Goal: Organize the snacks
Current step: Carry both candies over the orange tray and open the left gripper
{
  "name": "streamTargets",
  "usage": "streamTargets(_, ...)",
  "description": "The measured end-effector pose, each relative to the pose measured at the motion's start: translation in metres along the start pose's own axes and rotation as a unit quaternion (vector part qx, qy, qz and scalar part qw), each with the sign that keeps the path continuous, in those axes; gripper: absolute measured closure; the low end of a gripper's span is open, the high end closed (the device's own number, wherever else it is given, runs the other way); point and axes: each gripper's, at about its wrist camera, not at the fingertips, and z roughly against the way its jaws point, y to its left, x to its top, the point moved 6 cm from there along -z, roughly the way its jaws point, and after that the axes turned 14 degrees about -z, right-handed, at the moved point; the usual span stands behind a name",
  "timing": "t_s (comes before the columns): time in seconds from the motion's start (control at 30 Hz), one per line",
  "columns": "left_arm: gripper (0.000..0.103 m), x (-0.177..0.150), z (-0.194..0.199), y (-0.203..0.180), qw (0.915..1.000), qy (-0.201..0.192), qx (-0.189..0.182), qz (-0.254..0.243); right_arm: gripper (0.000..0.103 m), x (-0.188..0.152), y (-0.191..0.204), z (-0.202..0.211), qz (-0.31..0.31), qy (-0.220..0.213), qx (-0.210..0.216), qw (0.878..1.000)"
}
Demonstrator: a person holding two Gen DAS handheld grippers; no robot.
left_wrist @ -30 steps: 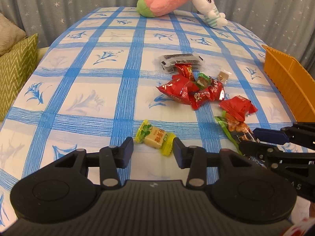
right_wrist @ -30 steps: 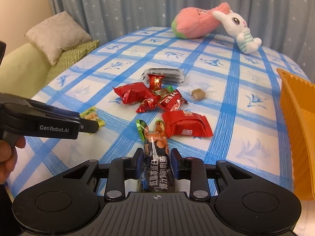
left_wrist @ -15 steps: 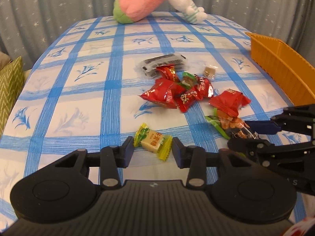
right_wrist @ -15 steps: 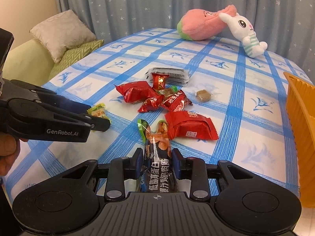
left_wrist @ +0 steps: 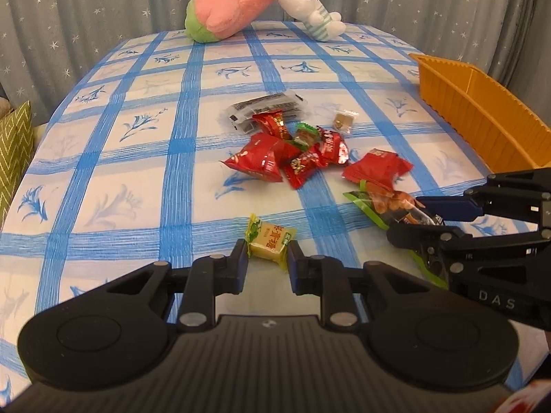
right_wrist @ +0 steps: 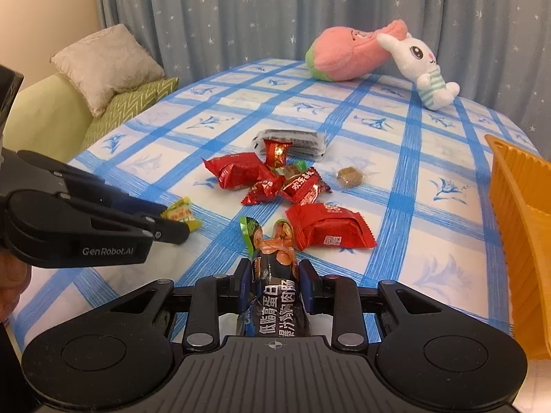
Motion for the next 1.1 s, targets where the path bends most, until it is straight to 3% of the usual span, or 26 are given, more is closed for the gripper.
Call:
streamTargets(0.3, 0.082, 0.016, 0.031, -0.020, 0.9998, -0.020, -0.006, 0.001, 0.073, 0.006, -0.007, 0.038, -0.022, -0.030, -0.018, 0.999)
streamTargets(0.53, 0.082, 0.047, 0.051, -0.056, 0.9986, -0.046, -0.027, -0.006, 0.073, 0.009, -0.037, 0.082, -0.075, -0.053, -0.051, 0.994)
streamTargets(0.87, 0.082, 0.125, 0.053, -0.144, 0.9906, -0.094, -0.092, -0.040, 0.073, 0.043, -0.127, 0.157, -0.141, -0.105, -0.130, 0.976)
streamTargets(1.1, 0.082, 0.168, 0.036, -0.197, 0.9850, -0.105, -0.123, -0.059, 0.073, 0.056, -0.200, 0.176, -0.179, -0.119, -0.173, 0.961)
